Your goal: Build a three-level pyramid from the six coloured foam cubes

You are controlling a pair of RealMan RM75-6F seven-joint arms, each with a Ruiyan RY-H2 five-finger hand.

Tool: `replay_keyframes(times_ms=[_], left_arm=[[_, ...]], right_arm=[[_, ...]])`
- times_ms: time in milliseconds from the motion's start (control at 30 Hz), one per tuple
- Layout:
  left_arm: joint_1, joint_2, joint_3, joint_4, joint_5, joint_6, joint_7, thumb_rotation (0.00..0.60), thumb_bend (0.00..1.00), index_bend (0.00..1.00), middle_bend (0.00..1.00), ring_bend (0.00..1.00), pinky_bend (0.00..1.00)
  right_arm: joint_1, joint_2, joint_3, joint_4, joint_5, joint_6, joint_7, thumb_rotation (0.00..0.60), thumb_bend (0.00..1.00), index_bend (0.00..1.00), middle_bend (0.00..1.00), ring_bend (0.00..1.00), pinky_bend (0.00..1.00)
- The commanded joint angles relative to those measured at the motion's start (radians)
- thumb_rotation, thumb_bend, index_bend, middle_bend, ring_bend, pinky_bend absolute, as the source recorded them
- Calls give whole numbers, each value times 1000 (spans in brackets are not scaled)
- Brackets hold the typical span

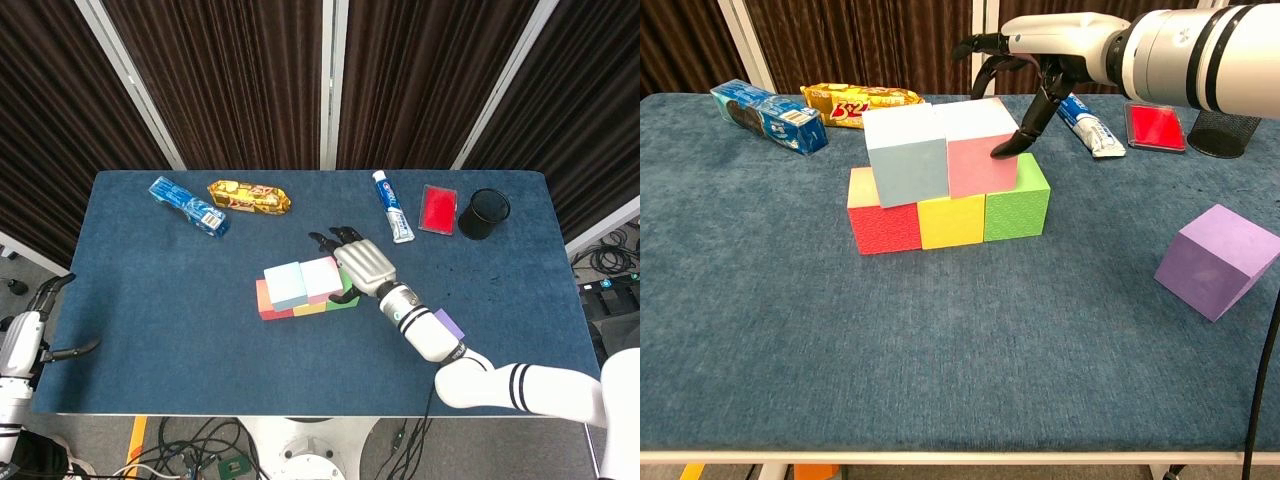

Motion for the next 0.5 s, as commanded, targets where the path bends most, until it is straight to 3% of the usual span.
replay_keyframes(times_ms=[33,300,500], left_arm=[[0,1,-1,-1,-1,0,0,600,65,86,111,7,136],[1,5,-1,-6,1,3,0,600,66,86,111,7,136],[5,12,-5,-16,1,17,-5,600,65,86,111,7,136]], right_arm=[[4,7,-1,0,13,-11,-2,600,32,0,140,0,0],[7,48,10,-38,4,-29,14,600,11,0,88,0,0],[20,107,61,-123,-35,-18,32,600,6,0,88,0,0]])
